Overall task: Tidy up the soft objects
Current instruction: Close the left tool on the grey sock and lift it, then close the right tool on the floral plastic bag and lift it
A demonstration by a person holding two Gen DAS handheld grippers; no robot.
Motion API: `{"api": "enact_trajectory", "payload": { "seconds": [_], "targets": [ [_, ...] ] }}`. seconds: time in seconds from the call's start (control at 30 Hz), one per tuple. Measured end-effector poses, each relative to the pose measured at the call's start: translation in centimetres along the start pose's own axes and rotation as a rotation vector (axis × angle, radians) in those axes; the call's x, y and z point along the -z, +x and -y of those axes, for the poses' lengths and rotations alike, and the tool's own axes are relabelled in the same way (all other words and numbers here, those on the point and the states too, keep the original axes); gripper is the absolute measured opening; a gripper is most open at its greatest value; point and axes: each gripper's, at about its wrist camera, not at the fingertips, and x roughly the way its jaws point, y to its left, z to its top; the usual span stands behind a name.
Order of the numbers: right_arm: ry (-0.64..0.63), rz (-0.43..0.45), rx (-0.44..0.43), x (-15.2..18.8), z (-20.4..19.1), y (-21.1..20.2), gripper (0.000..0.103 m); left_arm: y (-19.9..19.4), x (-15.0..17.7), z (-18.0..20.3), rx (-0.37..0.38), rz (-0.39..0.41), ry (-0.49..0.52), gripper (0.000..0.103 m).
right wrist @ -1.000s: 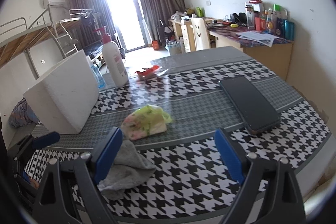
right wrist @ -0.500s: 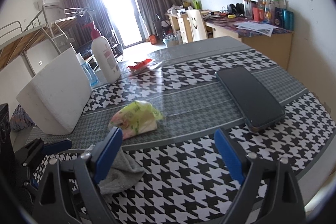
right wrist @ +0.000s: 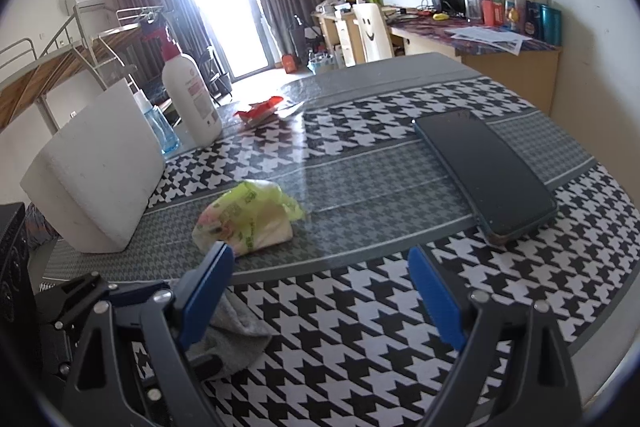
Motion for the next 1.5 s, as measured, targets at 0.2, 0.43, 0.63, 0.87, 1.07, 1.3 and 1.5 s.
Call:
{"api": "enact_trajectory", "payload": {
  "seconds": [0.2, 0.43, 0.63, 0.87, 1.07, 1.3, 1.5],
  "targets": [
    [0.005, -0.012, 0.008, 0.0, 0.1, 0.5, 0.092, 0.4, 0.1, 0.3, -0.025, 0.0, 0.026, 0.055],
    [0.02, -0.018, 0.004, -0.1, 0.2, 0.5, 0.092, 0.0, 0.3, 0.5, -0.041, 0.01, 0.024, 0.02],
    [0.012, -0.014, -0.001, -0.3, -0.3, 0.4, 0.092, -1.4, 0.8, 0.1, -0.002, 0.029, -0.002, 0.018],
    [-0.019, -0.011, -0.007, -0.8, -1.9, 0.5, 0.092, -3.4, 1.0, -1.0, -0.016, 0.072, -0.027, 0.018],
    [-0.028, -0.024, -0.012, -1.5, -3.0, 1.0, 0.092, -4.7, 1.6, -3.0, -0.059, 0.08, -0.072, 0.018],
    [-0.075, -0.053, -0.034, -1.8, -5.1, 2.1, 0.092, -5.9, 2.2, -5.0, -0.097, 0.096, -0.124, 0.018],
    [-0.105, -0.088, -0.032, -2.1, -6.3, 3.3, 0.092, -6.6, 2.7, -6.2, -0.126, 0.101, -0.156, 0.018]
  ]
}}
